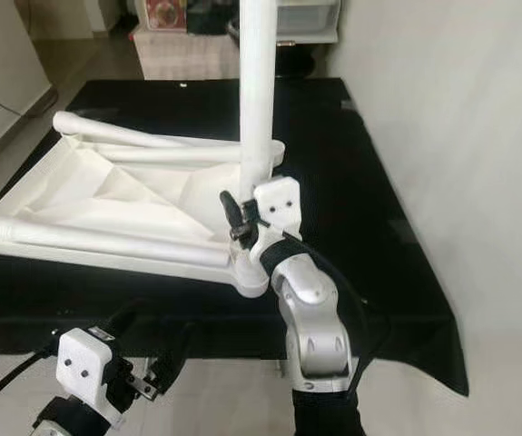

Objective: Building children table

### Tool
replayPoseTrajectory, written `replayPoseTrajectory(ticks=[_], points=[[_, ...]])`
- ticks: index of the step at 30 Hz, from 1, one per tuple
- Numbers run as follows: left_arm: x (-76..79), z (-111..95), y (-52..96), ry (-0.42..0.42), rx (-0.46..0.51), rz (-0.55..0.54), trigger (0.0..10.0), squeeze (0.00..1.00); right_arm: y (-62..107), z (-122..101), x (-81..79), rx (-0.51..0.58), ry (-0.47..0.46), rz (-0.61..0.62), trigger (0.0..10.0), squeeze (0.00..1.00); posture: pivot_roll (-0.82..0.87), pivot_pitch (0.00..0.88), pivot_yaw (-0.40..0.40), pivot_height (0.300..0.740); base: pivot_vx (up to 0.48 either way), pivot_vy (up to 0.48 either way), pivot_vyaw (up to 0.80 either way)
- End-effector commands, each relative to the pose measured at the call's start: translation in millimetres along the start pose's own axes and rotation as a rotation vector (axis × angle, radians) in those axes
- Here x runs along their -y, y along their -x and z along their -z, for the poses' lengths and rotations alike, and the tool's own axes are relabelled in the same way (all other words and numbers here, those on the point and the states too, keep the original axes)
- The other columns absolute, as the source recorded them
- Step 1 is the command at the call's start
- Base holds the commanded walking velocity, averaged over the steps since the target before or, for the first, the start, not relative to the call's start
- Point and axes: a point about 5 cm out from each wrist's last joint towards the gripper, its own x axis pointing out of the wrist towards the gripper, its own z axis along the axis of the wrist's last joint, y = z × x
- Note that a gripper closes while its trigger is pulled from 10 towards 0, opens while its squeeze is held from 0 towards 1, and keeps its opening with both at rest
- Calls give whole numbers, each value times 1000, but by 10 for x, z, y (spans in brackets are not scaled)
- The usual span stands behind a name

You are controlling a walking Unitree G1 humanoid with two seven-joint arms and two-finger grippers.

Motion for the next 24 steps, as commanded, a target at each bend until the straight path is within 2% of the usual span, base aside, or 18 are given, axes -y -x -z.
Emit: replayPoseTrajectory(ticks=[1,2,3,4,5,13,14,15,16,17,18,19,23,24], points=[[-11,14,11,11,0,-7,10000,0,10,302,-14,-137,-23,-3,6275,0,-10,127,17,740,0,0,0],[-11,14,11,11,0,-7,10000,0,10,302,-14,-137,-23,-3,6275,0,-10,127,17,740,0,0,0],[-14,14,10,11,1,-9,10000,0,-4,283,-13,-127,-28,-17,10000,0,-11,129,18,740,0,0,0],[-17,14,8,11,1,-10,10000,0,-11,227,-23,-114,-43,-36,10000,914,-10,129,16,740,0,0,0],[-18,13,6,12,2,-9,10000,0,-40,165,-34,-94,-55,-85,10000,1000,-10,129,16,740,0,0,0],[-3,1,4,14,6,-6,10000,0,-208,-75,42,-15,-54,-269,10000,1000,-2,138,13,740,0,0,0],[6,-4,8,14,6,-8,10000,0,-256,-131,98,-1,-42,-407,10000,1000,3,141,13,740,0,0,0],[10,-6,10,14,7,-8,10000,0,-269,-147,122,0,-36,-457,10000,1000,3,141,13,740,0,0,0],[14,-10,14,15,7,-9,10000,0,-276,-160,140,1,-27,-500,10000,157,6,146,13,740,0,0,0],[17,-13,18,15,7,-10,10000,0,-288,-171,165,3,-4,-540,10000,157,7,148,13,740,0,0,0],[21,-18,24,16,7,-9,10000,0,-286,-181,171,-5,18,-629,10000,0,10,152,14,740,0,0,0],[21,-18,24,16,7,-9,10000,0,-286,-181,171,-5,18,-629,10000,0,10,152,14,740,0,0,0],[38,-34,49,18,6,-7,10000,0,-274,-227,212,-22,33,-859,10000,0,20,166,13,740,0,0,0],[38,-34,49,18,6,-7,10000,0,-274,-227,212,-22,33,-859,10000,0,20,166,13,740,0,0,0]])
